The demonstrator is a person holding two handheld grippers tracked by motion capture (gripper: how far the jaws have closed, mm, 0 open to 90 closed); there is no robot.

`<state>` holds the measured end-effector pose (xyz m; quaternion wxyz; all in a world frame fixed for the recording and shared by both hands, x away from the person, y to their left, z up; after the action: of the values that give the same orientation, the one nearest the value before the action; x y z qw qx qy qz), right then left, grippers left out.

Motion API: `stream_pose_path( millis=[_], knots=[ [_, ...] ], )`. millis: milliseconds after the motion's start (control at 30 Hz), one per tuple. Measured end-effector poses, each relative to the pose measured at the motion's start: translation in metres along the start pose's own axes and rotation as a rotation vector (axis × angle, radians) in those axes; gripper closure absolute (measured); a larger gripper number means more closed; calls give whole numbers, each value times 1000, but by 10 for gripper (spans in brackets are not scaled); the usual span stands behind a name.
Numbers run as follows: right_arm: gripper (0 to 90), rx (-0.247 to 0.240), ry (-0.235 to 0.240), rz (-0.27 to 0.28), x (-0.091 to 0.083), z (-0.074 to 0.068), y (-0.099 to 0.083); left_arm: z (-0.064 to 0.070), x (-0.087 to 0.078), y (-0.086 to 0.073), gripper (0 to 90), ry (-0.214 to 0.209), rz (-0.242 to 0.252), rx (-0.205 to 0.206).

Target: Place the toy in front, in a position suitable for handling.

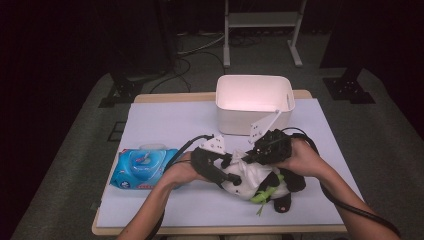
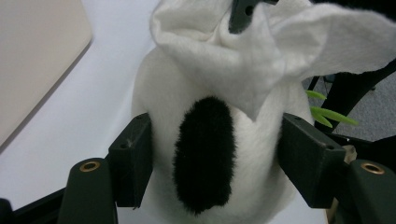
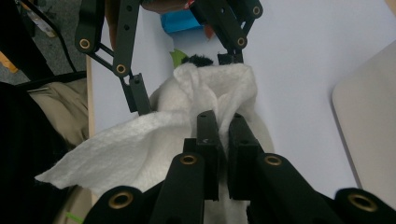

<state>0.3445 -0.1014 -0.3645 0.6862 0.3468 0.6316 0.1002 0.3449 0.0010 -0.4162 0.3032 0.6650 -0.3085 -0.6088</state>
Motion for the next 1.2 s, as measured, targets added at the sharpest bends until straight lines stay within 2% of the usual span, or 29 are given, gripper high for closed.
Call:
stream_pose_path(
  millis=[333, 500, 733, 867, 1200],
  knots=[
    [849, 17, -48, -52, -11, 10, -23, 0, -2, -6, 315, -9, 8, -25],
    [848, 51, -69, -58, -20, 14, -41, -2, -2, -8, 311, -10, 12, -30],
    [848, 88, -71, -15, -34, 14, -60, -4, -2, -10, 293, -14, 16, -54],
    [848, 103, -75, -3, -42, 13, -69, -4, -4, -11, 296, -17, 13, -42],
    [848, 123, -93, 8, -57, 10, -88, -4, -5, -11, 305, -14, 21, -60]
  ],
)
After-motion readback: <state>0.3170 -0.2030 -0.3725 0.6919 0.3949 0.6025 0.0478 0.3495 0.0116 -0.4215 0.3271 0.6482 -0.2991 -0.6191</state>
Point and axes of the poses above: each handheld gripper's, and its own axes: x roughly forward along the jaws, y roughly out of its top, z roughly to its right, the point moved 8 cm from there along x, roughly forward along the jaws, and after that the axes turned 9 degrees about x, right-handed, at the moved point
